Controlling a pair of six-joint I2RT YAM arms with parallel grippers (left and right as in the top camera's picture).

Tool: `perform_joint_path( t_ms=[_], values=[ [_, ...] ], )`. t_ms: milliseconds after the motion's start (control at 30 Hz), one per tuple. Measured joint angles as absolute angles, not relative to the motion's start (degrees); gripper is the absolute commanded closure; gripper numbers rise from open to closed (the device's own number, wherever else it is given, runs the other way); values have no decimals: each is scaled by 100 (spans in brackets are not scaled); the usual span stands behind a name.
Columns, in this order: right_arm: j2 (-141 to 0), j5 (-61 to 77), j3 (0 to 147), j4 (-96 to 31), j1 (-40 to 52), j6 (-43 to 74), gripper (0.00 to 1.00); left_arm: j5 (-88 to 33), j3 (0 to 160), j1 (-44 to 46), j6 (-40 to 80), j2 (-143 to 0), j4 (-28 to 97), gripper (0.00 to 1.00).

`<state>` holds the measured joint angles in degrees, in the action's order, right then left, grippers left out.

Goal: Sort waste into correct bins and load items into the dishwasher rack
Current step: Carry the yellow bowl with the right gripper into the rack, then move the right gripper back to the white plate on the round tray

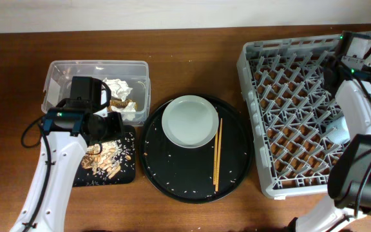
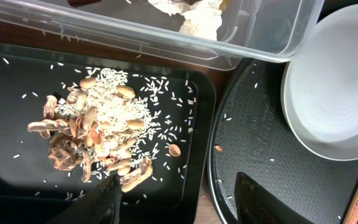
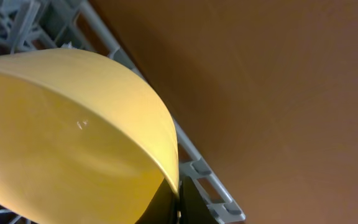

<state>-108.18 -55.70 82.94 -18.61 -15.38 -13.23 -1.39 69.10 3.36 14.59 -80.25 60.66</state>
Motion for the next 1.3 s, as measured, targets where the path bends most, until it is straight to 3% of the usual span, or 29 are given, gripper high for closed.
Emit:
perform_joint_path(
  t_ms=[267,300,500,567,733,767,867,1000,1133,1300],
  values=[
    [-10989,-5669,8353,-2823,-1288,-294,94,-139,6910,336,1459,-8025,6066,42],
    [-10989,-5627,8359,-3081,-1232,-49,88,-139,6910,336,1459,-8025,6066,42],
    [-10997,-4888,8368,-4077,-987,572,71,-141,6910,336,1459,-8025,6066,42],
    [-10997,-4663,8368,-4296,-873,602,51,-141,6910,336,1459,-8025,6066,42],
    [-10580,-4053,8368,-4536,-635,607,32,-141,6910,336,1459,-8025,6069,42],
    [-10294,-3647,8409,-4663,-543,624,32,-141,6910,336,1459,-8025,6066,37],
    [-9494,-1914,8576,-4980,-23,602,32,-141,6910,336,1479,-8025,6069,36],
    [-9524,-21,8565,-5242,1096,611,39,-141,6910,336,1479,-8025,6066,36],
    [-10235,423,8479,-5360,1994,880,40,-141,6910,336,1479,-8025,6064,36],
    [-11236,528,8462,-5384,2176,1704,48,-141,6910,336,1479,-8025,6066,36]
  ],
)
